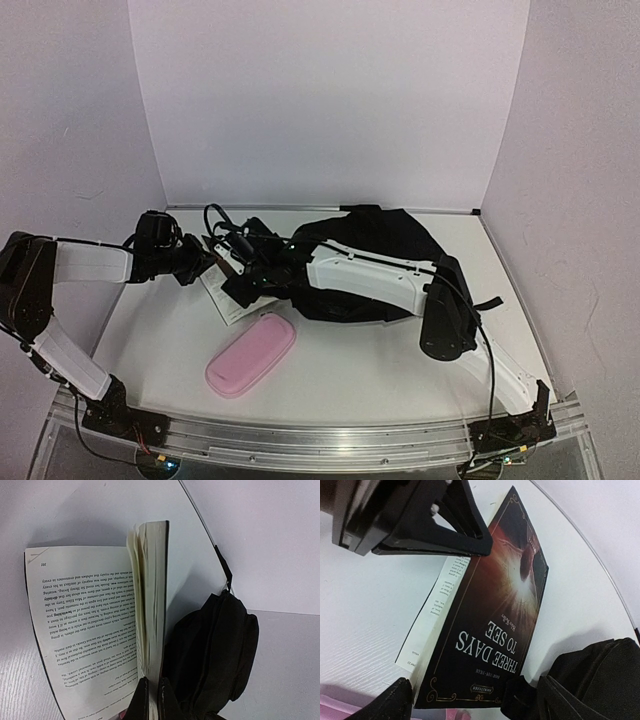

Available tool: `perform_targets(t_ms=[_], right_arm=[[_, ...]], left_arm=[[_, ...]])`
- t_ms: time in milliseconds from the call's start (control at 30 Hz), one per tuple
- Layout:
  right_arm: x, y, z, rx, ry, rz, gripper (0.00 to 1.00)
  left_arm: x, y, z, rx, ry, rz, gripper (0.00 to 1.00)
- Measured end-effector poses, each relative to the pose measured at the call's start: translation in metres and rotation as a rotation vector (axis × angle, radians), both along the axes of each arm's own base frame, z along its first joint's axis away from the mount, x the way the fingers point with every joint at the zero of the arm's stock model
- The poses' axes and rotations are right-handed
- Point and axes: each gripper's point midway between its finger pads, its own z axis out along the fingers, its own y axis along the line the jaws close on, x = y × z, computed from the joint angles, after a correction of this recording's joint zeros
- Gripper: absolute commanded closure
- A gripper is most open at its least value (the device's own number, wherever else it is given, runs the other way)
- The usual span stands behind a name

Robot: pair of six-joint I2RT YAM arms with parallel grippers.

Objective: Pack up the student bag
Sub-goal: Pick up the book from the center of the board.

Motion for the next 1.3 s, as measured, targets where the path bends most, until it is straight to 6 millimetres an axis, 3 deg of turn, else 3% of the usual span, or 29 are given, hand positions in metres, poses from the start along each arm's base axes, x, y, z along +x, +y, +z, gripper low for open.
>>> perform_targets(t_ms=[100,267,533,633,700,767,867,1067,1300], right_arm=[[-0.004,0.004,-0.002,-0.005,-0.018,0.017,0.17],[-0.013,0.004,-0.019,-0.044,-0.008,0.050,0.53],[-0.012,0.004,-0.018,-0.055,-0.023,0.060,0.99],[-0.012,0.004,-0.018,-0.059,-0.029,0.061,1.00],[-0.012,0.004,-0.018,-0.060,-0.031,0.064,1.00],[-0.011,0.004,-0.018,-0.059,-0.032,0.064,1.00],[-0.011,0.003,-0.019,-0.064,-0.028,0.064,1.00],[-0.010,0.002,-0.019,-0.063,-0.027,0.063,1.00],[-0.011,0.000,-0.021,-0.075,-0.020,0.063,1.00]], left_arm=[[-0.001,-0.001,0.000,-0.005,0.005,-0.001,1.00],[-0.001,-0.001,0.000,-0.007,0.005,-0.003,1.00],[0.000,-0.001,0.000,-0.008,0.004,0.000,1.00],[0.000,-0.001,0.001,-0.010,0.001,0.001,0.93],[0.001,-0.001,0.001,-0.011,0.000,0.003,0.69],[0.001,-0.001,0.002,-0.015,0.001,0.006,0.51],[0.002,-0.002,0.005,-0.033,-0.004,0.014,0.39],[0.006,-0.003,0.007,-0.062,-0.006,0.028,0.37],[0.002,-0.003,-0.016,-0.087,0.051,0.049,0.36]])
